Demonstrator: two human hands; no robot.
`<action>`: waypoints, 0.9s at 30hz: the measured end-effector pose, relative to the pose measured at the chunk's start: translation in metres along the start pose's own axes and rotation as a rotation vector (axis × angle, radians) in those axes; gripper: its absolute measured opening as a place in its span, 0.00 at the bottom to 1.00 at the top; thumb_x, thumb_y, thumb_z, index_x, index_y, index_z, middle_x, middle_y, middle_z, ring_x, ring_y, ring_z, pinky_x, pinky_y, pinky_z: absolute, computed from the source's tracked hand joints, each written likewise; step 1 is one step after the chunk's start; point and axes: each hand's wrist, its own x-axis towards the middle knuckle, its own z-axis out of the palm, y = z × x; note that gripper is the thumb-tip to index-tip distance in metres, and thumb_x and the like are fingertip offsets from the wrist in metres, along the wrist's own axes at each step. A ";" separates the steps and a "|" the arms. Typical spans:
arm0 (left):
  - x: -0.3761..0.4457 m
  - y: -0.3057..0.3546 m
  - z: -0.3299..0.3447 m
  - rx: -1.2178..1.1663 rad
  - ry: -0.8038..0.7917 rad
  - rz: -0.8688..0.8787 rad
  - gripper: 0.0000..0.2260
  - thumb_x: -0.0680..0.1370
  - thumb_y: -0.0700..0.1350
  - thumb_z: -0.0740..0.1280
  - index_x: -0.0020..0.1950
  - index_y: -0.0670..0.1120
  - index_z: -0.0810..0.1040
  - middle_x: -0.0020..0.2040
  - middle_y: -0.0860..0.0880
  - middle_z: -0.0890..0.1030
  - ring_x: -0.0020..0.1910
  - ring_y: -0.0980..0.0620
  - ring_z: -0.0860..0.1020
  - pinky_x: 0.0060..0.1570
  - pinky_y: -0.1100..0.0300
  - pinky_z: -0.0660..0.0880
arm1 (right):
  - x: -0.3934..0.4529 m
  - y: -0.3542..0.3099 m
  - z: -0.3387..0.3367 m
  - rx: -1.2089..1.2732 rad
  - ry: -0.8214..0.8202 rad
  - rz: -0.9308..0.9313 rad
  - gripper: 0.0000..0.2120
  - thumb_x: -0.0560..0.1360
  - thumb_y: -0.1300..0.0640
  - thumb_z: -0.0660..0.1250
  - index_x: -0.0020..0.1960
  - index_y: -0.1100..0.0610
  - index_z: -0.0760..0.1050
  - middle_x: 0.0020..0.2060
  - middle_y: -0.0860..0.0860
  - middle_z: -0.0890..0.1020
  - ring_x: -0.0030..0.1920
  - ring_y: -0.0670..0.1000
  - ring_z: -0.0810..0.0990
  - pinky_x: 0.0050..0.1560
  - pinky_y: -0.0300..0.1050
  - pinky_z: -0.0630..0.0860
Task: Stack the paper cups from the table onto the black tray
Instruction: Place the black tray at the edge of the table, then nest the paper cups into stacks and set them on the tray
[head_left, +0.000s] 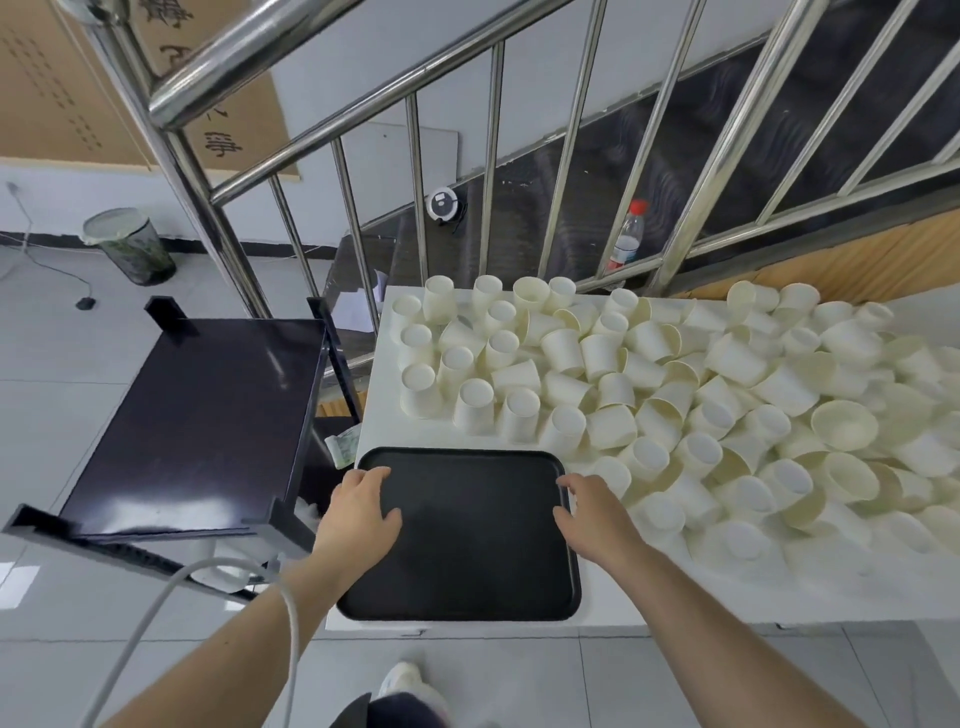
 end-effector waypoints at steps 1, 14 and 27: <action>0.000 0.004 -0.001 -0.004 0.003 0.001 0.26 0.78 0.47 0.64 0.74 0.49 0.62 0.71 0.49 0.64 0.62 0.48 0.72 0.56 0.54 0.75 | 0.002 -0.001 -0.002 -0.007 0.000 -0.019 0.22 0.80 0.54 0.62 0.73 0.52 0.65 0.68 0.51 0.69 0.66 0.52 0.71 0.64 0.44 0.71; 0.117 0.059 -0.033 0.113 0.042 0.103 0.27 0.76 0.44 0.64 0.74 0.45 0.60 0.70 0.44 0.64 0.67 0.43 0.66 0.57 0.50 0.72 | 0.048 -0.035 -0.019 0.080 -0.010 -0.049 0.18 0.79 0.55 0.62 0.69 0.52 0.69 0.61 0.47 0.74 0.58 0.47 0.75 0.62 0.43 0.73; 0.162 0.058 -0.020 0.114 0.019 0.181 0.26 0.78 0.41 0.63 0.75 0.50 0.60 0.72 0.49 0.63 0.67 0.43 0.66 0.56 0.49 0.73 | 0.095 -0.086 -0.019 0.238 -0.076 -0.075 0.16 0.80 0.54 0.61 0.67 0.51 0.71 0.54 0.45 0.76 0.49 0.44 0.75 0.50 0.37 0.73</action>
